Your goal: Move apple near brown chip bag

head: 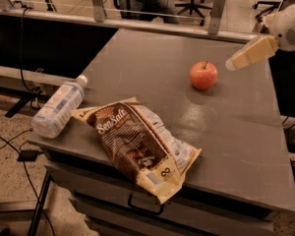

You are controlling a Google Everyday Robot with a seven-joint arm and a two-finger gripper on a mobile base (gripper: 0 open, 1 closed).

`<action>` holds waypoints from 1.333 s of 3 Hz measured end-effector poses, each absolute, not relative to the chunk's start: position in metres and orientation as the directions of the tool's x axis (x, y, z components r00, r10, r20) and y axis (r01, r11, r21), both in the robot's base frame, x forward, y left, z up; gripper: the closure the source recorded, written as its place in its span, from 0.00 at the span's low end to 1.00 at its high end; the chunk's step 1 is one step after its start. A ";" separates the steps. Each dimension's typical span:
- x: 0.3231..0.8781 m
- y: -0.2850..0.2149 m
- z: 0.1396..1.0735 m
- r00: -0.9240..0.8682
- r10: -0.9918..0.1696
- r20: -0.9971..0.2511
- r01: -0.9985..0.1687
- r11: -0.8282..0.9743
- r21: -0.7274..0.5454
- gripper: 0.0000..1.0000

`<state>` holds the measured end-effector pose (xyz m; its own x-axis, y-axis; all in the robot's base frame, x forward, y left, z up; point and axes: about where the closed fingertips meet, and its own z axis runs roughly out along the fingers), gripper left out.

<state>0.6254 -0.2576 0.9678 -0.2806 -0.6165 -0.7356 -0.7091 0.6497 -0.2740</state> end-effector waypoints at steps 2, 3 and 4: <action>0.660 -0.234 0.904 -0.316 -0.511 -0.800 -0.708 0.688 -0.160 0.00; 0.667 -0.215 0.876 -0.336 -0.482 -0.809 -0.733 0.673 -0.097 0.00; 0.669 -0.191 0.858 -0.330 -0.469 -0.819 -0.778 0.627 -0.046 0.00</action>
Offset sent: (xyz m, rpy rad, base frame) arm 0.0499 0.0418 -0.1023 0.1942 0.0802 0.0012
